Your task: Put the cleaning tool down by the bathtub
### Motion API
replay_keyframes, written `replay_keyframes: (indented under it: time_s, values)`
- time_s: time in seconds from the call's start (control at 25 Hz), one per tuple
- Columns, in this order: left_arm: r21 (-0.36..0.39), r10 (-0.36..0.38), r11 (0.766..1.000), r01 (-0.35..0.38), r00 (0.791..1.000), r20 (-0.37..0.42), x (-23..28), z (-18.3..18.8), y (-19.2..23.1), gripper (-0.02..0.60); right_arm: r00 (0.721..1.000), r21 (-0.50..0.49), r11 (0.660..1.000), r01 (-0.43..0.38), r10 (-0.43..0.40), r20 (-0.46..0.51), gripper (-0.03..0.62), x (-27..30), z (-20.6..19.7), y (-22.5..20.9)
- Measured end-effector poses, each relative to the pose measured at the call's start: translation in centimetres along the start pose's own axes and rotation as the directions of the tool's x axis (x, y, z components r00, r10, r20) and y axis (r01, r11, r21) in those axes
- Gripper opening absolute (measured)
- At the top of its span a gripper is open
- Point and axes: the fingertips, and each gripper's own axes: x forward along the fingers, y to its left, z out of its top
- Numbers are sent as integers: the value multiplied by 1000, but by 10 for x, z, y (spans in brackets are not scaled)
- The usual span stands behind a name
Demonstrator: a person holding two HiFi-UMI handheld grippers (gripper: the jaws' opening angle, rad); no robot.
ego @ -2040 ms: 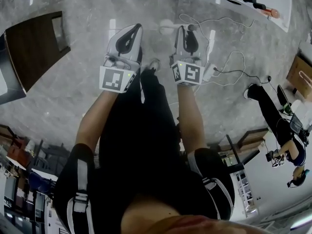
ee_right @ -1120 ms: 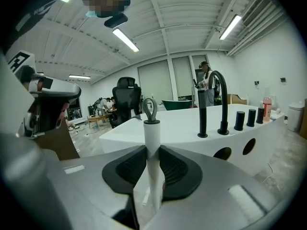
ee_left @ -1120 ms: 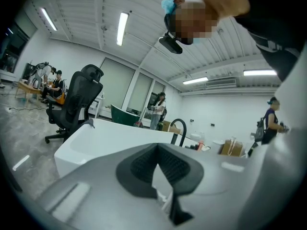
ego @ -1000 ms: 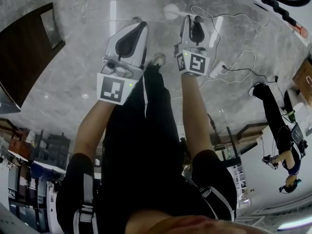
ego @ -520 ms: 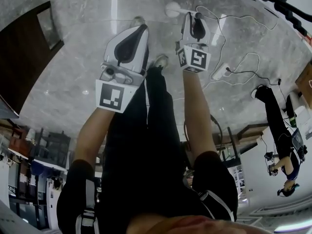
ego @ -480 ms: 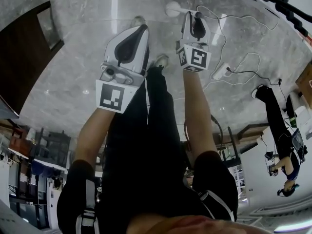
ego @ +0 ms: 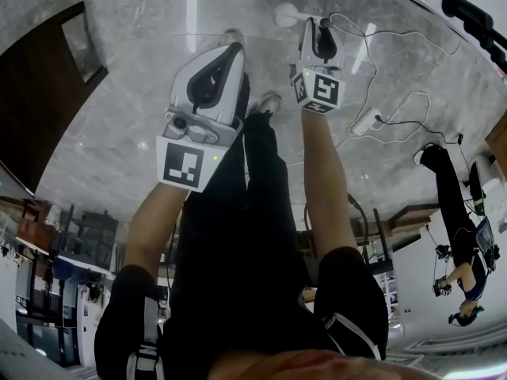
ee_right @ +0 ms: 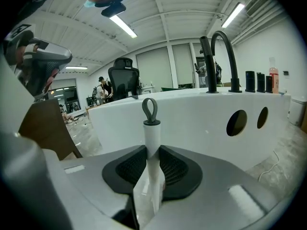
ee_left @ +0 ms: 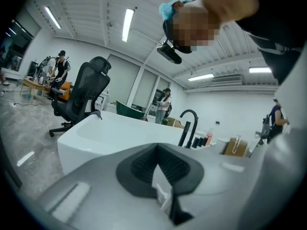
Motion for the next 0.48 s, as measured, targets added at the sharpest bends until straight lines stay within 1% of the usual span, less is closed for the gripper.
replay_keyframes:
  time_s: [0.48]
  values:
    - [-12, -1, 1000, 1, 1000, -11, 11, -11, 17, 8, 999, -5, 1000, 7, -8, -49, 89, 34, -32, -2]
